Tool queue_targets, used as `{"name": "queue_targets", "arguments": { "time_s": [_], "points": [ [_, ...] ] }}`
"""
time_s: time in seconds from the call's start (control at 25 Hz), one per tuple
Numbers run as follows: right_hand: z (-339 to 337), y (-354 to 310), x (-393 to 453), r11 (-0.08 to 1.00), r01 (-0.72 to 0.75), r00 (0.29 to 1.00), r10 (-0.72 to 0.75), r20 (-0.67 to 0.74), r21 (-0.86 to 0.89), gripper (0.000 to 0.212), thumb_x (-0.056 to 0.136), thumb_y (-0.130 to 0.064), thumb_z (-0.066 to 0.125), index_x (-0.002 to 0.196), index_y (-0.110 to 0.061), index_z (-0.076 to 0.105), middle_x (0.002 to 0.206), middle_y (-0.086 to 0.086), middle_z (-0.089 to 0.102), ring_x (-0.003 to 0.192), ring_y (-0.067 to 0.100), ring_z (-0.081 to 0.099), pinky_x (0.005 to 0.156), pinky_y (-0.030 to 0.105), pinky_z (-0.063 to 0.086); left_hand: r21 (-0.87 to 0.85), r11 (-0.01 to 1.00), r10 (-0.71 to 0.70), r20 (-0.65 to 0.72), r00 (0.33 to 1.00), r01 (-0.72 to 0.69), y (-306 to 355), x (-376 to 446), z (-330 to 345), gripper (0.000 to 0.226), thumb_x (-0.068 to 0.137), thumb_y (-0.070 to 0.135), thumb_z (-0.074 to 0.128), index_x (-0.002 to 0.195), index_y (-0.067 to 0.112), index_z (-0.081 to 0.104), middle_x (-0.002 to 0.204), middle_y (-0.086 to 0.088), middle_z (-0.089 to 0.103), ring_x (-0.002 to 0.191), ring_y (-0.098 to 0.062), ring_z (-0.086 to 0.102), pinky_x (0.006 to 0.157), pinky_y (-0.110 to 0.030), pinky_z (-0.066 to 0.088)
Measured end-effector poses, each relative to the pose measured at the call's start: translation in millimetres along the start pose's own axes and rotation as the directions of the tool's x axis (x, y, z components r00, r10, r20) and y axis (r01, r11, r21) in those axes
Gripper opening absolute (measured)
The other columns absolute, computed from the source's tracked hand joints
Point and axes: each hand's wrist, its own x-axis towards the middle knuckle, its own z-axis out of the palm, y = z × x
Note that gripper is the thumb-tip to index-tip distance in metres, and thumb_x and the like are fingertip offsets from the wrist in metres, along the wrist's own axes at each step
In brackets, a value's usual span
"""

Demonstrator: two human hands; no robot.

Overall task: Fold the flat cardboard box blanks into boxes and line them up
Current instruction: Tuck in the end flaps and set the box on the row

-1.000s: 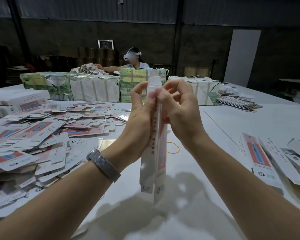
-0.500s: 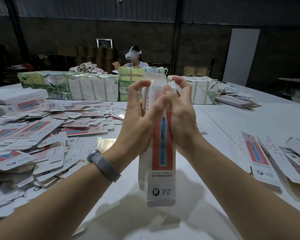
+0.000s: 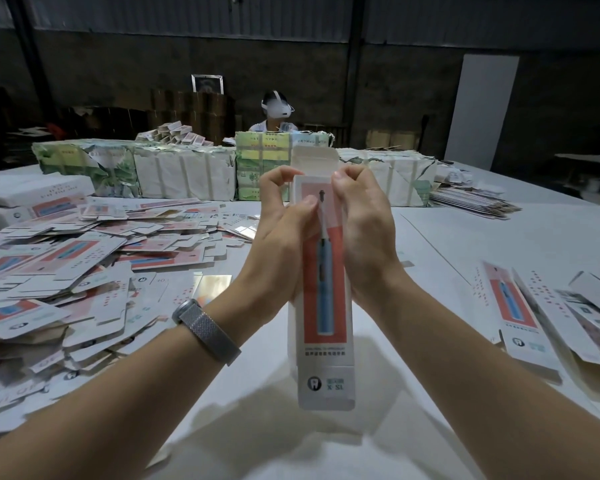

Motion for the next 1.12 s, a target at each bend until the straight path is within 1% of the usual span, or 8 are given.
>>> {"name": "queue_targets", "arguments": {
  "time_s": [0.12, 0.2, 0.32, 0.48, 0.68, 0.84, 1.04, 1.12],
  "points": [
    [-0.7, -1.6, 1.5, 0.999, 0.039, 0.999, -0.039, 0.006, 0.005, 0.007, 0.103, -0.013, 0.046, 0.098, -0.015, 0.051, 0.097, 0.017, 0.056, 0.084, 0.029, 0.061, 0.080, 0.049, 0.055, 0.018, 1.000, -0.001, -0.011, 1.000, 0.001, -1.5, -1.0, 0.1, 0.022, 0.097, 0.032, 0.042, 0.118, 0.031, 0.036, 0.092, -0.007, 0.068, 0.075, -0.021, 0.070, 0.069, -0.034, 0.058],
    [-2.5, -2.9, 3.3, 0.999, 0.046, 0.999, -0.046, 0.000, 0.028, 0.013, 0.101, -0.008, 0.048, 0.103, -0.021, 0.049, 0.102, 0.011, 0.059, 0.091, 0.033, 0.066, 0.085, 0.048, 0.057, 0.032, 0.999, -0.009, -0.009, 1.000, 0.009, -1.5, -1.4, 0.3, 0.022, 0.096, 0.033, 0.041, 0.117, 0.034, 0.035, 0.095, -0.011, 0.067, 0.073, -0.019, 0.071, 0.066, -0.030, 0.058],
    [-4.8, -5.3, 4.3, 0.995, 0.042, 0.999, -0.041, -0.014, 0.091, 0.025, 0.098, -0.001, 0.048, 0.109, -0.023, 0.052, 0.095, 0.002, 0.061, 0.087, 0.020, 0.068, 0.085, 0.040, 0.058, 0.031, 0.999, -0.025, -0.001, 1.000, 0.025, -0.3, -2.3, 0.4, 0.029, 0.095, 0.034, 0.042, 0.120, 0.044, 0.034, 0.096, -0.015, 0.066, 0.070, -0.017, 0.071, 0.064, -0.027, 0.057],
    [-5.6, -8.9, 2.3, 0.998, 0.031, 0.999, -0.032, 0.032, 0.049, 0.014, 0.091, -0.020, 0.052, 0.088, -0.012, 0.063, 0.076, -0.001, 0.063, 0.073, 0.015, 0.061, 0.070, 0.031, 0.053, -0.005, 0.999, -0.034, 0.021, 0.999, 0.034, 0.9, -1.0, -2.3, 0.032, 0.096, 0.031, 0.043, 0.122, 0.047, 0.034, 0.085, -0.004, 0.070, 0.070, -0.018, 0.071, 0.064, -0.029, 0.058],
    [-6.9, -9.1, 5.3, 1.000, -0.028, 0.999, 0.028, 0.045, 0.011, 0.015, 0.098, -0.015, 0.055, 0.084, -0.012, 0.061, 0.071, 0.001, 0.060, 0.068, 0.020, 0.058, 0.065, 0.038, 0.050, 0.002, 1.000, -0.012, 0.041, 0.999, 0.012, 0.5, -1.7, -1.7, 0.034, 0.097, 0.028, 0.042, 0.126, 0.044, 0.033, 0.088, -0.002, 0.072, 0.072, -0.019, 0.073, 0.064, -0.027, 0.058],
    [-6.9, -4.4, 6.3, 0.999, -0.031, 0.996, 0.031, 0.079, -0.010, 0.012, 0.095, -0.012, 0.056, 0.098, -0.015, 0.067, 0.091, 0.015, 0.065, 0.077, 0.025, 0.062, 0.071, 0.047, 0.055, 0.019, 1.000, 0.012, 0.057, 0.998, -0.013, 0.8, 0.6, -3.1, 0.038, 0.098, 0.025, 0.040, 0.133, 0.037, 0.031, 0.105, -0.020, 0.066, 0.076, -0.021, 0.073, 0.065, -0.029, 0.058],
    [-11.3, -4.4, 7.7, 0.998, -0.039, 0.997, 0.043, 0.058, -0.059, 0.020, 0.095, -0.010, 0.054, 0.085, -0.013, 0.071, 0.069, 0.005, 0.063, 0.060, 0.026, 0.059, 0.059, 0.072, 0.043, 0.051, 0.999, 0.002, 0.104, 0.995, -0.008, -2.0, -0.4, -6.5, 0.037, 0.099, 0.025, 0.040, 0.134, 0.032, 0.030, 0.083, -0.002, 0.070, 0.068, -0.016, 0.071, 0.062, -0.024, 0.056],
    [-12.2, -4.2, 8.1, 0.998, -0.032, 0.999, 0.034, 0.039, -0.057, 0.021, 0.097, -0.010, 0.054, 0.085, -0.013, 0.072, 0.069, 0.002, 0.065, 0.058, 0.019, 0.061, 0.061, 0.071, 0.046, 0.078, 0.997, 0.012, 0.133, 0.991, -0.022, -2.8, -1.4, -7.8, 0.038, 0.099, 0.026, 0.040, 0.135, 0.031, 0.028, 0.080, 0.002, 0.069, 0.067, -0.014, 0.070, 0.062, -0.023, 0.056]
  ]
}}
